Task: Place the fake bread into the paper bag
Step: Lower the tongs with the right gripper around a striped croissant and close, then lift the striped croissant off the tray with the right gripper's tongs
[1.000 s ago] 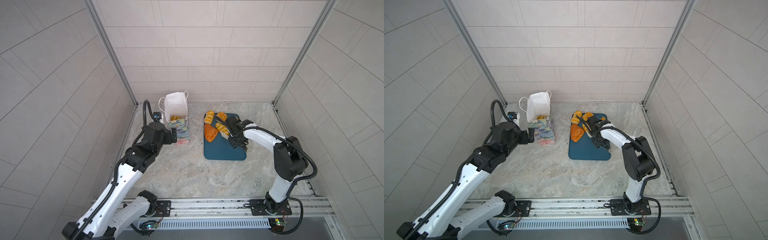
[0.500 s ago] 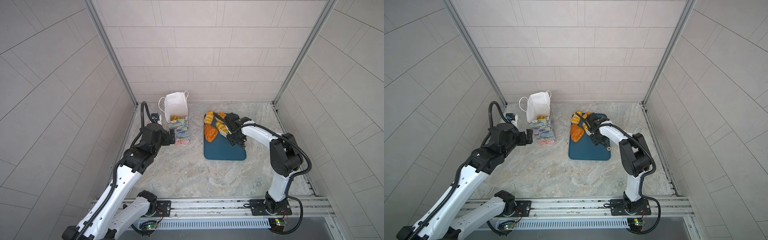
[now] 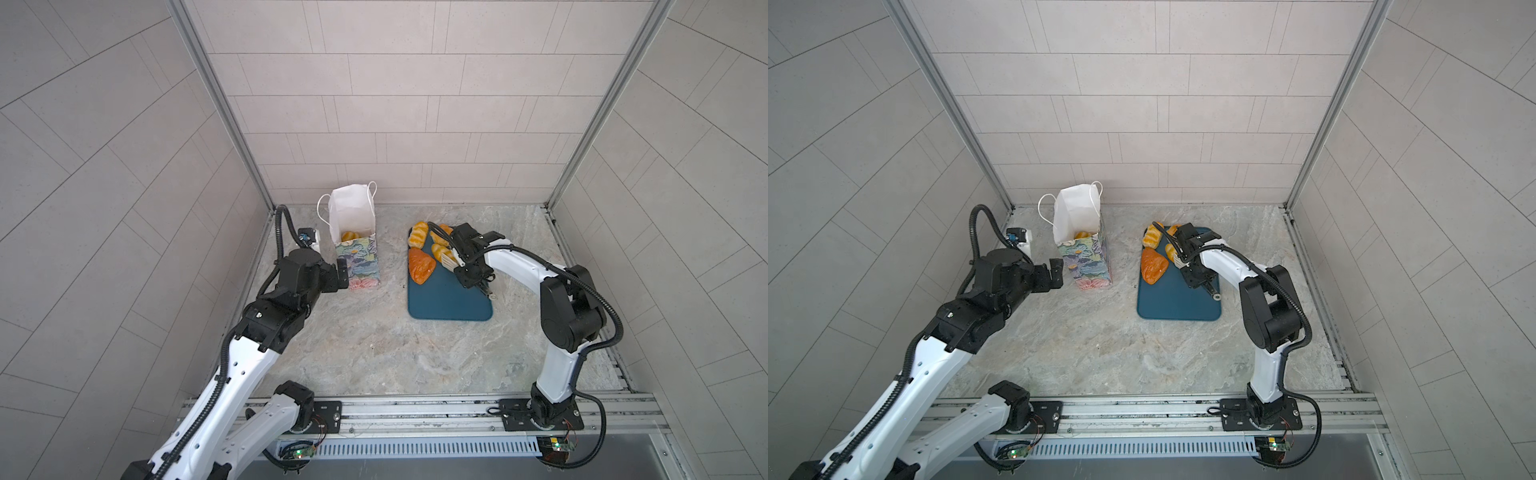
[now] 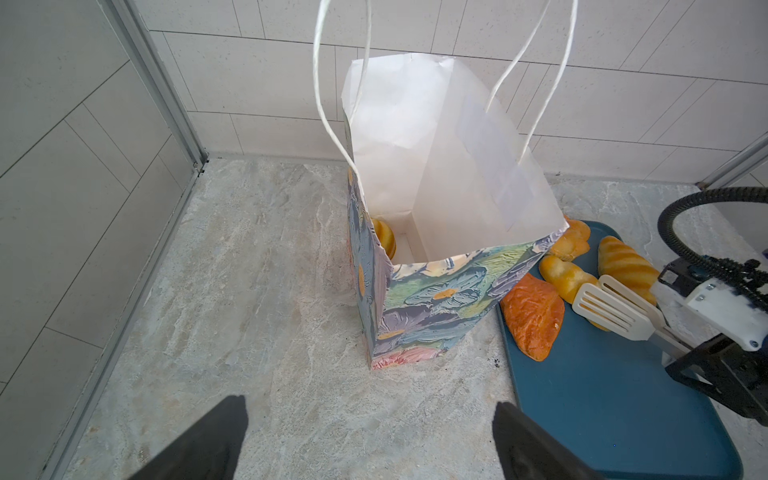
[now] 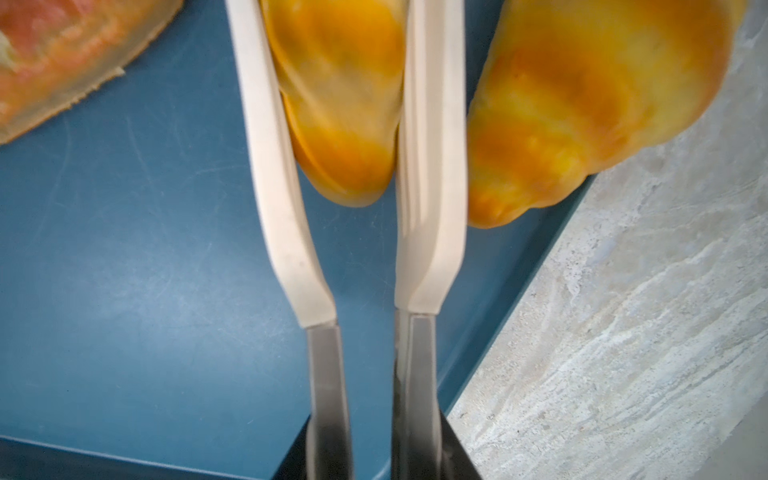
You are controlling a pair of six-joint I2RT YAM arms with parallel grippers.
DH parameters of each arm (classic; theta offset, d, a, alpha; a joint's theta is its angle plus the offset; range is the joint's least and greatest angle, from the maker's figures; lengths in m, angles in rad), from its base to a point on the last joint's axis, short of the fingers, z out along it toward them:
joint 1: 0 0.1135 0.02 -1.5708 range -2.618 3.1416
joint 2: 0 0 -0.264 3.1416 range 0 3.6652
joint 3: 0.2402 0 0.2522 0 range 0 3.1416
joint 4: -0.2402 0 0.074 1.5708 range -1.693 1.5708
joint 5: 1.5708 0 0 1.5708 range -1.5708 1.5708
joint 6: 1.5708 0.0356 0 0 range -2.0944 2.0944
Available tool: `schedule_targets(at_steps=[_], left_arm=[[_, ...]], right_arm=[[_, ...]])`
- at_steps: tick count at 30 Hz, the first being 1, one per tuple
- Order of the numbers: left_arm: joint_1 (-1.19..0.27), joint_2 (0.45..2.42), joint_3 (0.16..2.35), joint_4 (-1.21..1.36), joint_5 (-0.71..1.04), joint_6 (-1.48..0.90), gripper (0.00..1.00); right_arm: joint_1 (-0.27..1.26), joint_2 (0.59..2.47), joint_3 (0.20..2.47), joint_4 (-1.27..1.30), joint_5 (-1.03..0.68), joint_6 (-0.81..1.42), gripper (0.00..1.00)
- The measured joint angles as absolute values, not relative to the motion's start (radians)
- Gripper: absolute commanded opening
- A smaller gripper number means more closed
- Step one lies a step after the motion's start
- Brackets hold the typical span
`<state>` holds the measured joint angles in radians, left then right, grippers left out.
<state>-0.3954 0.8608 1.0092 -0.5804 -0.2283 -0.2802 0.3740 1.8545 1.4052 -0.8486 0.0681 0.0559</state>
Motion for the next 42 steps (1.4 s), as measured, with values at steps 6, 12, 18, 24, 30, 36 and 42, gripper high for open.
schedule_targets(at_steps=[6,12,18,24,30,36,42], left_arm=[[-0.395,0.858,1.003,-0.578,-0.228,-0.291,1.0],[-0.393,0.85,0.991,-0.573,-0.225,-0.308,1.0],[-0.383,0.836,0.989,-0.573,-0.225,-0.326,1.0],[-0.37,0.846,0.989,-0.572,-0.217,-0.348,1.0],[-0.349,0.85,0.99,-0.563,-0.2,-0.352,1.0],[-0.306,0.875,0.992,-0.555,-0.152,-0.362,1.0],[-0.276,0.88,0.997,-0.55,-0.107,-0.362,1.0]], right_arm=[[0.372,1.816,1.401,-0.868,0.046,0.057,0.3],[0.371,1.757,1.382,-0.867,0.023,0.064,0.3],[0.367,1.685,1.353,-0.864,-0.004,0.081,0.3],[0.361,1.619,1.331,-0.862,-0.027,0.096,0.29],[0.357,1.544,1.328,-0.862,-0.064,0.118,0.3],[0.362,1.497,1.33,-0.861,-0.108,0.134,0.3],[0.381,1.493,1.334,-0.844,-0.164,0.163,0.3]])
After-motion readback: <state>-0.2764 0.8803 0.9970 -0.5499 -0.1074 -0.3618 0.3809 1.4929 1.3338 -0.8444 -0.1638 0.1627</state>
